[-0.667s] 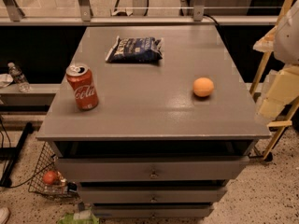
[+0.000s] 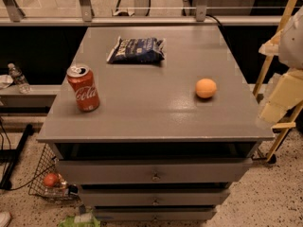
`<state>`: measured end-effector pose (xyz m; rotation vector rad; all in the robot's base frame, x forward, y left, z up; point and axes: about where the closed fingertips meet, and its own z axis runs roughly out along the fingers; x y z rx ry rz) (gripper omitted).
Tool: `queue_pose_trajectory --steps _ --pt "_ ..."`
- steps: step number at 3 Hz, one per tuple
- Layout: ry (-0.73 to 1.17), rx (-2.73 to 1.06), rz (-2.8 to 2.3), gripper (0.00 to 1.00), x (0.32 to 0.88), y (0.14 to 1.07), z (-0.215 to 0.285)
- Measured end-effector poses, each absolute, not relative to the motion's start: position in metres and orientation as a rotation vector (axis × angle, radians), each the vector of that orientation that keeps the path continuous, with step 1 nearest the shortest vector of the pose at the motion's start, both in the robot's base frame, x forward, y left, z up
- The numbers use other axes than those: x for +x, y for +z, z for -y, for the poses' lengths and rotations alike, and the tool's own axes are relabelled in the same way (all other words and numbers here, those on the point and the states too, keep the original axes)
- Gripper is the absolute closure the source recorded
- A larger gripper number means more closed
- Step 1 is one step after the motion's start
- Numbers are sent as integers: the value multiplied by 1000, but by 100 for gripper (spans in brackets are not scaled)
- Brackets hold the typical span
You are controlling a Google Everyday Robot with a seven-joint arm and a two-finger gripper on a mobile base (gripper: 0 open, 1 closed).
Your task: Pick blue chip bag
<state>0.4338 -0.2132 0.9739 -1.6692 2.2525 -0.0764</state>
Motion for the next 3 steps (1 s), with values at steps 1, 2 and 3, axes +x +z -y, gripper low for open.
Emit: queue_pose_trajectory --steps 1,2,3 --pt "-59 -1653 -2198 0 477 969 182" --pt "-14 -1669 -2074 0 542 968 137" --pt "15 -1628 -1971 0 599 962 92"
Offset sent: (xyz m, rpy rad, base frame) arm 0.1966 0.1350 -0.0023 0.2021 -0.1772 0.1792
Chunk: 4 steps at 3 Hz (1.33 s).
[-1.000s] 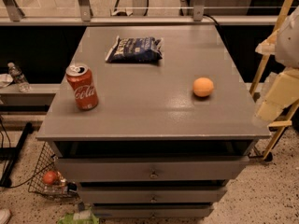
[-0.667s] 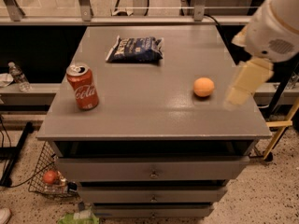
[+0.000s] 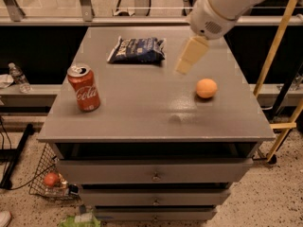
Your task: Pick blue chip bag
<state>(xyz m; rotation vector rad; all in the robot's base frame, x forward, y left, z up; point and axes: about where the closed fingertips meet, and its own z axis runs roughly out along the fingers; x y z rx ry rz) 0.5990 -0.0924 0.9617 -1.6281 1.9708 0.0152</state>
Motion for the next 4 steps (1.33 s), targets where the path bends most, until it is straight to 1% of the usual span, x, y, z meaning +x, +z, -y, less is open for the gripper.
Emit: queue_pose_trajectory --steps 1,2,3,4 --pt "3 -1593 -1935 0 613 966 86" --pt "4 -1594 -1935 0 613 965 86" --pt "8 -1587 -1972 0 634 944 85" --pt "-1 -1620 -2014 0 694 901 86"
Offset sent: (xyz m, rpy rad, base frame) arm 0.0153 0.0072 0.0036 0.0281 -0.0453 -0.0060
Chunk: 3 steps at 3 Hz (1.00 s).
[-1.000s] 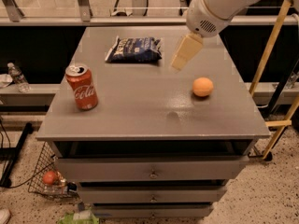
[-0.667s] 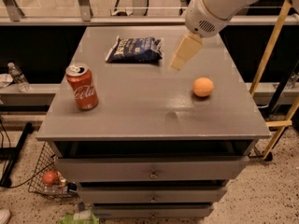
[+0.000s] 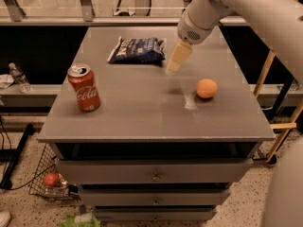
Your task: Pick blue chip bag
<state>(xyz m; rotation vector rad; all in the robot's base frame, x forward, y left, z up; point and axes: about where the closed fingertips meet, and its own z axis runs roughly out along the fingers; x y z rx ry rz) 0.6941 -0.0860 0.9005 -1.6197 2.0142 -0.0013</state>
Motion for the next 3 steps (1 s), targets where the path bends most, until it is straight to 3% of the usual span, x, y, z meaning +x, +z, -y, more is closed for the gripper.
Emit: queue_pose_trajectory --steps 3 --pt "-19 -1433 -2124 0 784 853 82"
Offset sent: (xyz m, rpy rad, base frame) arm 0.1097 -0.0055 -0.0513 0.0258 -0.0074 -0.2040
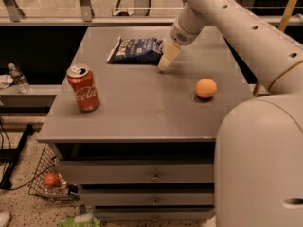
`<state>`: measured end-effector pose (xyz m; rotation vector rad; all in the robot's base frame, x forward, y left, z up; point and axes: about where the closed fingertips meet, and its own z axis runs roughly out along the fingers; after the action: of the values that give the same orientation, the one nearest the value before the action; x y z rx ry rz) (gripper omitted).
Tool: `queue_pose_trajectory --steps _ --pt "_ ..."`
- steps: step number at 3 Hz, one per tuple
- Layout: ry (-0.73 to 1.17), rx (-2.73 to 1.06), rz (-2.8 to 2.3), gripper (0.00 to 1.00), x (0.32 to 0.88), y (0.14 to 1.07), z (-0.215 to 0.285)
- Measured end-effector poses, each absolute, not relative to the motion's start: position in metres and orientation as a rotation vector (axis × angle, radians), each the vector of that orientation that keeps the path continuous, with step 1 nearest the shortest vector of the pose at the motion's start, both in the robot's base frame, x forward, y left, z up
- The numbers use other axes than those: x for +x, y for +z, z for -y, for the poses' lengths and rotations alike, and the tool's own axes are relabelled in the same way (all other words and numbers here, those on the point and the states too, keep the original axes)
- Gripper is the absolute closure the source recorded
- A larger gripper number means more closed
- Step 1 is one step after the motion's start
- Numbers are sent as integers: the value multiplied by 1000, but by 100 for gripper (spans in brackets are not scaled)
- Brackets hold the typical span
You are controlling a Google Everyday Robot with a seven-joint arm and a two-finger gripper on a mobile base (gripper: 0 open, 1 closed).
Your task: Pick blue chip bag
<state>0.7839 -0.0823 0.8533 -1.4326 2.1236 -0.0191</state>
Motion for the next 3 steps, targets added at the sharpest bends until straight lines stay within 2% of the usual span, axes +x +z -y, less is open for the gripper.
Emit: queue_pose_trajectory --steps 1,3 --pt "-9 -1422 -2106 0 790 861 70" --pt "19 -1438 -2090 48 793 862 47"
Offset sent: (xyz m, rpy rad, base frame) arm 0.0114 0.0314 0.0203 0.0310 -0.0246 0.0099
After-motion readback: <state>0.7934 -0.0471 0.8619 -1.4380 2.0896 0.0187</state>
